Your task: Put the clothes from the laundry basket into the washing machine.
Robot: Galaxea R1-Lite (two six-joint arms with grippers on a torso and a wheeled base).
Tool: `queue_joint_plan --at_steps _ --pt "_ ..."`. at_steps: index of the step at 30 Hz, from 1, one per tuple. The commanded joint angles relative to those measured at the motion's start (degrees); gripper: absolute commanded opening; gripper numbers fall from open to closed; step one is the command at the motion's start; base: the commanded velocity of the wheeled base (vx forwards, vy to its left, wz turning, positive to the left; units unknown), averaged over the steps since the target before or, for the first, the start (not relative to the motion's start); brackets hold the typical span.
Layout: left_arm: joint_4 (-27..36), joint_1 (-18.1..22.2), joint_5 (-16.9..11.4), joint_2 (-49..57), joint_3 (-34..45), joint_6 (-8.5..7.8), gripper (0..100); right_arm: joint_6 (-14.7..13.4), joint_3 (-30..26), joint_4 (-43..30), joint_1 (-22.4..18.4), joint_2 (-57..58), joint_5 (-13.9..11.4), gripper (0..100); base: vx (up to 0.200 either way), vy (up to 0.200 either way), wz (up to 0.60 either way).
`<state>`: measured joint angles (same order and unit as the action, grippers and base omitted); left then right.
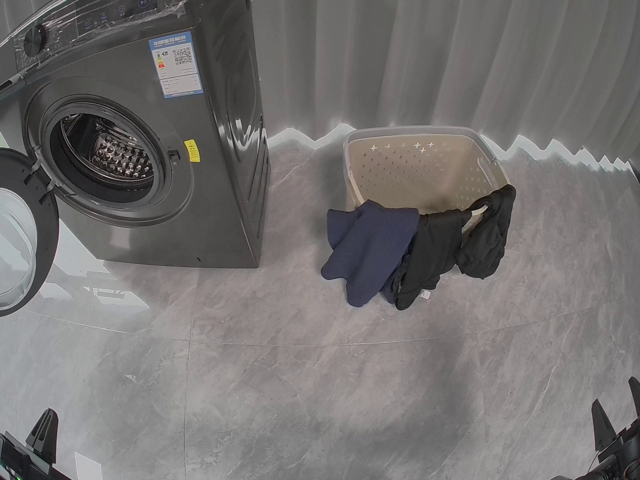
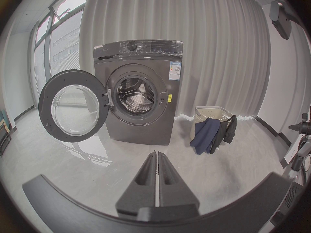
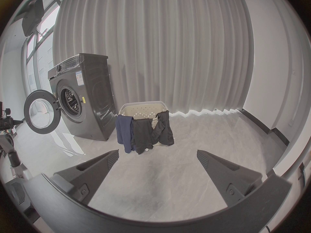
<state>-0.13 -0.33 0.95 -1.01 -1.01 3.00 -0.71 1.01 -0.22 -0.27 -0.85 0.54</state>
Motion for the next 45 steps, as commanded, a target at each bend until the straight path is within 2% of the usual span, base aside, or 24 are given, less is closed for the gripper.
queue_joint_plan --at_steps 1,7,20,32,41,45 --pt "0.0 0.0 0.0 0.7 0.9 -0.01 0 0.0 -1.0 0.0 0.0 0.9 0.0 100 0.000 -0.200 0.00" --pt "0.0 0.0 0.0 0.6 0.9 0.08 0 0.0 -1.0 0.0 0.0 0.9 0.0 100 0.000 -0.200 0.00" --pt "0.0 0.0 0.0 0.6 0.9 0.25 0 0.0 -1.0 0.0 0.0 0.9 0.0 100 0.000 0.000 0.00" --pt "0.0 0.0 0.1 0.6 0.9 0.25 0 0.0 -1.0 0.0 0.0 0.9 0.0 100 0.000 -0.200 0.00" --pt "0.0 0.0 0.0 0.6 0.9 0.25 0 0.0 -1.0 0.0 0.0 0.9 0.0 100 0.000 0.000 0.00" --pt "0.0 0.0 0.1 0.6 0.9 0.25 0 0.0 -1.0 0.0 0.0 0.9 0.0 100 0.200 0.000 0.00"
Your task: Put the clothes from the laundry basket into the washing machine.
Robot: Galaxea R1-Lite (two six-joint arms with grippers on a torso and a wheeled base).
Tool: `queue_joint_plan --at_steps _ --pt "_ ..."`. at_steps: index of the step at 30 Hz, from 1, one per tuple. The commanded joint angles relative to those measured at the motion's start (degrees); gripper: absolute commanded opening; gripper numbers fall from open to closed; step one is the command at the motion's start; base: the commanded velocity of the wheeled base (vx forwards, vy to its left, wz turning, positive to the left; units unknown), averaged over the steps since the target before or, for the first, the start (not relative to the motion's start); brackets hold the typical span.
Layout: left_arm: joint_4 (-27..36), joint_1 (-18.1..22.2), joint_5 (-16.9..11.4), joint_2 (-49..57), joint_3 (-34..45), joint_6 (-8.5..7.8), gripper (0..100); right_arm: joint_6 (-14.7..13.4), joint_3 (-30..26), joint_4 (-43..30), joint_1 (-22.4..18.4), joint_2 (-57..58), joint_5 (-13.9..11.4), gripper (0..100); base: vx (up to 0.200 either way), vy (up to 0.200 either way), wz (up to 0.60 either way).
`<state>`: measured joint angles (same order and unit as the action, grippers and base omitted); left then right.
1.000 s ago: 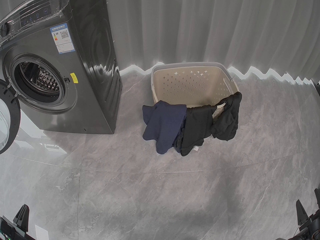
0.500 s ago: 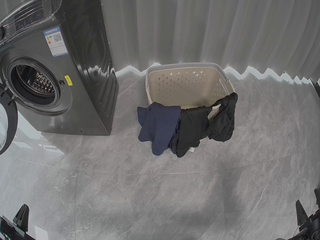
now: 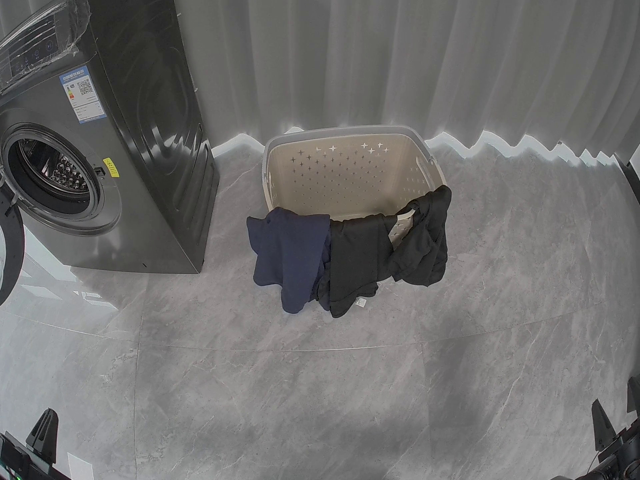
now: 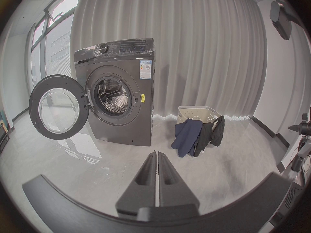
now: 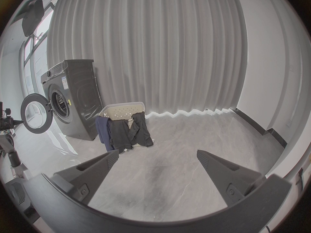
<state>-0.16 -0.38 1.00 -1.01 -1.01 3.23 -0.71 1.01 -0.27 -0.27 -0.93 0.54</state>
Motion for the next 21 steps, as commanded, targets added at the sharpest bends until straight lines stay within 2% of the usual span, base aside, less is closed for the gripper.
queue_joint_plan --at_steps 1,20,21 --pt "0.0 0.0 0.0 0.7 0.9 0.02 0 0.0 -1.0 0.0 0.0 0.9 0.0 100 0.200 0.000 0.00" --pt "0.0 0.0 0.0 0.6 0.9 0.02 0 0.2 -1.0 -0.1 -0.2 0.9 -0.1 100 0.200 0.000 0.00" --pt "0.0 0.0 0.1 0.6 0.9 0.02 0 0.2 -0.9 -0.1 -0.2 0.9 -0.1 100 0.000 0.000 0.00"
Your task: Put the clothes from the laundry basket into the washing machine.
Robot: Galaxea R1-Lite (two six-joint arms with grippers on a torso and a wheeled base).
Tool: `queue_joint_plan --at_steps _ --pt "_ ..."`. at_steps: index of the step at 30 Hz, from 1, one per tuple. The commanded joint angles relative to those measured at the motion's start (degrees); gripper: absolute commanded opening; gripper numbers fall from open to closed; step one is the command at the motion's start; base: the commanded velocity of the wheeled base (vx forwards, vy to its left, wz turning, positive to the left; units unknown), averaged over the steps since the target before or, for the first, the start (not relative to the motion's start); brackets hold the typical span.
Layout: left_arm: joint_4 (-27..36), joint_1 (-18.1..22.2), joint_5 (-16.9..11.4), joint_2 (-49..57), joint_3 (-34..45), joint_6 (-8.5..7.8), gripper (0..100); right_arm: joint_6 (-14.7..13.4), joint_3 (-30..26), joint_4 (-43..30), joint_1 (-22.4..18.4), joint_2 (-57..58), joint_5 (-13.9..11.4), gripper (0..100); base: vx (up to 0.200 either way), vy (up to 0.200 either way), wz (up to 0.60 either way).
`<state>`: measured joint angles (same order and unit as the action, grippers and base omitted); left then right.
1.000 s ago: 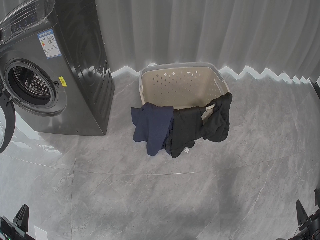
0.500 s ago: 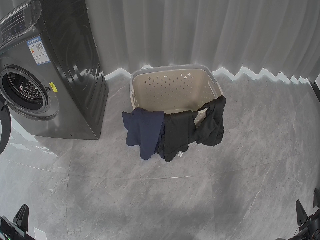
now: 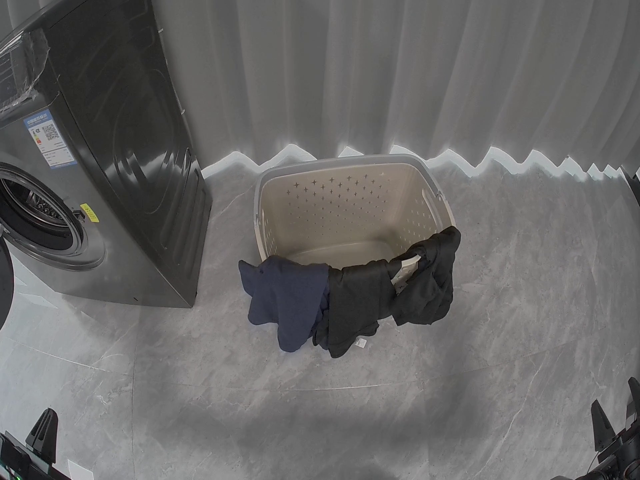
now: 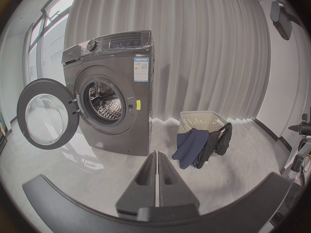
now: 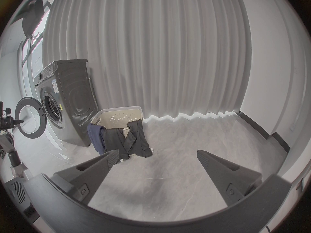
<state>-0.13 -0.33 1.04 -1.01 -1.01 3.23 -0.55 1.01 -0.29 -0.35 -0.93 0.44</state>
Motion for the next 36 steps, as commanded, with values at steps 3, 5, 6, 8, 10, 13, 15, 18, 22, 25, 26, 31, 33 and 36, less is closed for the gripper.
queue_joint_plan --at_steps 3,5,6,8,10,13,15,18,22,25,26,31,33,36 --pt "0.0 0.0 0.0 0.6 0.9 0.11 0 -0.1 -1.0 -0.1 0.1 0.9 0.0 100 0.000 0.000 0.00" --pt "0.0 0.0 0.0 0.6 0.9 0.11 0 -0.1 -1.0 -0.1 0.1 0.9 0.0 100 0.000 0.000 0.00" --pt "0.0 0.0 0.0 0.6 0.9 0.11 0 -0.1 -1.0 -0.1 0.1 0.9 0.0 100 0.000 0.000 0.00" --pt "0.0 0.0 0.0 0.6 0.9 0.11 0 -0.2 -1.0 0.0 0.1 0.9 0.0 100 0.000 0.000 0.00" --pt "0.0 0.0 0.0 0.7 0.9 0.11 0 -0.2 -1.0 0.0 0.1 0.9 0.0 100 0.000 0.000 0.00" --pt "0.0 0.0 0.0 0.6 0.9 0.11 0 -0.4 -1.0 -0.1 0.1 0.9 0.1 100 0.000 0.000 0.00" --pt "0.0 0.0 0.0 0.6 0.9 0.11 0 -0.2 -1.0 -0.1 0.0 0.9 0.1 100 0.000 0.000 0.00" --pt "0.0 0.0 0.0 0.6 0.9 0.11 0 -0.1 -1.0 -0.1 0.0 0.9 0.0 100 0.000 0.000 0.00" --pt "0.0 0.0 0.0 0.6 0.9 0.11 0 0.2 -1.0 -0.1 0.0 0.9 -0.1 100 0.000 0.000 0.00" --pt "0.0 0.0 0.0 0.7 0.9 0.11 0 0.6 -1.0 -0.1 0.0 0.9 -0.3 100 0.000 0.000 0.00" --pt "0.0 0.0 0.0 0.6 0.9 0.11 0 0.6 -1.0 -0.1 0.0 0.9 -0.3 100 0.000 0.000 0.00" --pt "0.0 0.0 0.0 0.6 0.9 0.11 0 0.6 0.1 0.6 0.0 0.9 -0.4 100 0.000 0.000 0.00" --pt "0.0 0.0 0.0 0.6 0.9 0.11 0 0.5 5.8 1.3 0.1 0.8 -0.4 100 0.000 0.000 0.00" --pt "0.0 0.0 0.0 0.6 0.9 0.11 0 0.5 13.0 1.1 0.3 -6.9 -0.5 100 0.000 0.000 0.00"
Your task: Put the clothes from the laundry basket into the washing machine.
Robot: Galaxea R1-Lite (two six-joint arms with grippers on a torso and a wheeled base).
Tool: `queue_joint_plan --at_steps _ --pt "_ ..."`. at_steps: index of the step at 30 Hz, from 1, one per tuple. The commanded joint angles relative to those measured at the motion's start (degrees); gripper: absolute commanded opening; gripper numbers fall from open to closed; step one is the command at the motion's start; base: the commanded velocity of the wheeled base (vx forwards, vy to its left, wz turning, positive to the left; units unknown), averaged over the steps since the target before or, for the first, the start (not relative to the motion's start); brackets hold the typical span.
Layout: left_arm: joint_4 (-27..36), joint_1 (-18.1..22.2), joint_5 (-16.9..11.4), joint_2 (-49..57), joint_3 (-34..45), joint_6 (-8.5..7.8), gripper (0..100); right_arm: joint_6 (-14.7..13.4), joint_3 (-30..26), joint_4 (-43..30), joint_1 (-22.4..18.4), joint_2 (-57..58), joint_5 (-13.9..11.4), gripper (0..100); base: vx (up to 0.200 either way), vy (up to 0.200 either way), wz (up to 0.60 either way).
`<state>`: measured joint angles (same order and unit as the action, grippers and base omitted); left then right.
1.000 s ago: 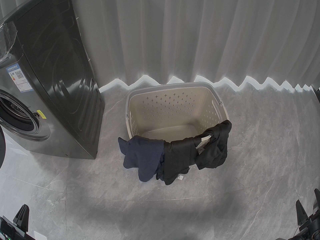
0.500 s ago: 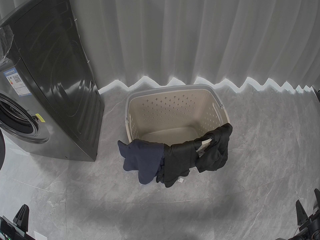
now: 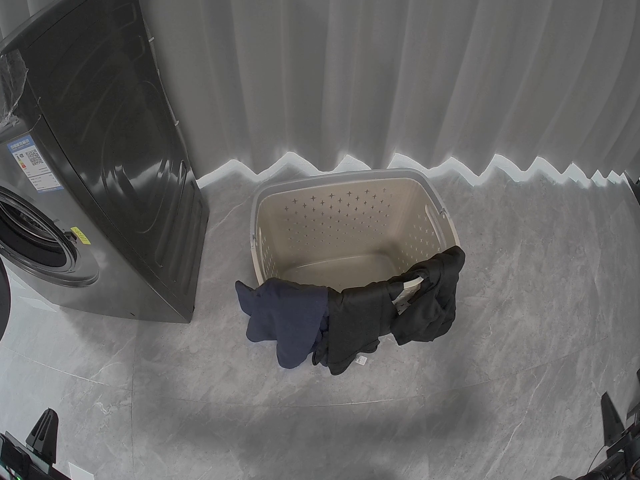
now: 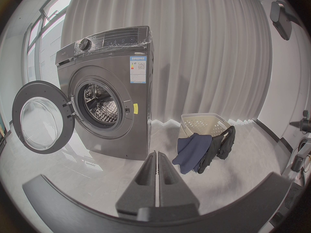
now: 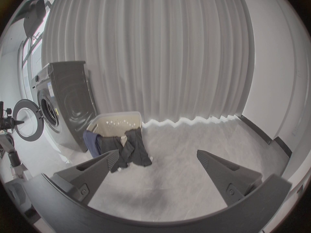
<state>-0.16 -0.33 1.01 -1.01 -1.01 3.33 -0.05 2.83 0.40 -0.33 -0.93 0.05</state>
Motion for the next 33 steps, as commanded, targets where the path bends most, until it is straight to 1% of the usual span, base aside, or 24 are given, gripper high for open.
queue_joint_plan --at_steps 1,2,3,4,5,6,7,9,13,14,15,17,20,24,27,28,29,30,31,32,33 --pt "0.0 0.0 0.0 0.6 0.9 0.01 0 0.0 11.2 0.4 0.3 -7.2 -0.1 100 0.000 0.000 0.00" --pt "0.0 0.0 0.0 0.6 0.9 0.01 0 -0.3 11.1 0.3 0.8 -11.9 -0.4 100 0.000 0.000 0.00" --pt "0.0 0.0 0.0 0.6 0.9 0.01 0 -0.6 9.8 0.2 1.5 -14.6 -1.5 100 0.000 0.000 0.00" --pt "0.0 0.0 0.0 0.6 0.9 0.01 0 -1.4 7.7 0.3 2.6 -17.7 -3.8 100 0.000 0.000 0.00" --pt "0.0 0.0 0.0 0.7 0.9 0.01 0 -2.8 6.0 0.6 3.8 -20.6 -6.0 100 0.000 0.000 0.00" --pt "0.0 0.0 0.0 0.7 0.9 0.01 0 -3.6 5.2 1.1 4.4 -22.3 -6.8 100 0.000 0.000 0.00" --pt "0.0 0.0 0.0 0.6 0.9 0.01 0 -5.0 3.8 2.1 5.3 -28.3 -8.3 100 0.000 0.000 0.00" --pt "0.0 0.0 0.0 0.6 0.9 0.01 0 -5.1 3.5 4.7 5.7 -34.8 -8.4 100 0.000 0.000 0.00" --pt "0.0 0.0 0.0 0.6 0.9 0.01 0 -5.2 3.6 14.5 5.8 -44.8 -8.3 100 0.000 0.000 0.00" --pt "0.0 0.0 0.0 0.6 0.9 0.01 0 -5.2 3.6 14.5 5.8 -44.8 -8.3 100 0.000 0.000 0.00" --pt "0.0 0.0 0.0 0.6 0.9 0.01 0 -5.2 3.3 19.3 5.8 -49.3 -8.2 100 0.000 0.000 0.00" --pt "0.0 0.0 0.0 0.6 0.9 0.01 0 -5.2 3.3 21.2 6.0 -52.2 -8.2 100 0.000 0.000 0.00" --pt "0.0 0.1 0.0 0.6 0.9 0.01 0 -5.6 3.6 22.0 6.7 -56.1 -8.2 100 0.200 0.000 0.00" --pt "0.0 0.0 0.0 0.6 0.9 0.01 0 -6.1 5.0 22.9 7.4 -61.6 -8.2 100 0.000 0.000 0.00" --pt "0.0 0.0 0.0 0.6 0.9 0.01 0 -7.4 7.1 25.4 7.5 -69.6 -8.2 100 0.000 0.000 0.00" --pt "0.0 0.0 0.0 0.6 0.9 0.01 0 -7.6 7.3 27.9 7.9 -72.4 -8.2 100 0.000 0.000 0.00" --pt "0.0 0.0 0.0 0.6 0.9 0.01 0 -7.6 7.2 28.7 8.1 -73.0 -8.2 100 0.000 0.000 0.00" --pt "0.0 0.0 0.0 0.6 0.9 0.01 0 -7.6 6.9 32.7 9.5 -76.3 -8.1 100 0.000 0.000 0.00" --pt "0.0 0.0 0.0 0.6 0.9 0.01 0 -7.6 6.8 34.8 10.3 -78.3 -8.0 100 0.000 0.000 0.00" --pt "0.0 0.0 0.0 0.7 0.9 0.01 0 -7.6 6.8 35.1 10.3 -78.6 -8.0 100 0.000 0.000 0.00" --pt "0.0 0.0 0.0 0.6 0.9 0.01 0 -7.6 6.7 38.5 11.6 -82.3 -7.6 100 0.000 0.000 0.00"
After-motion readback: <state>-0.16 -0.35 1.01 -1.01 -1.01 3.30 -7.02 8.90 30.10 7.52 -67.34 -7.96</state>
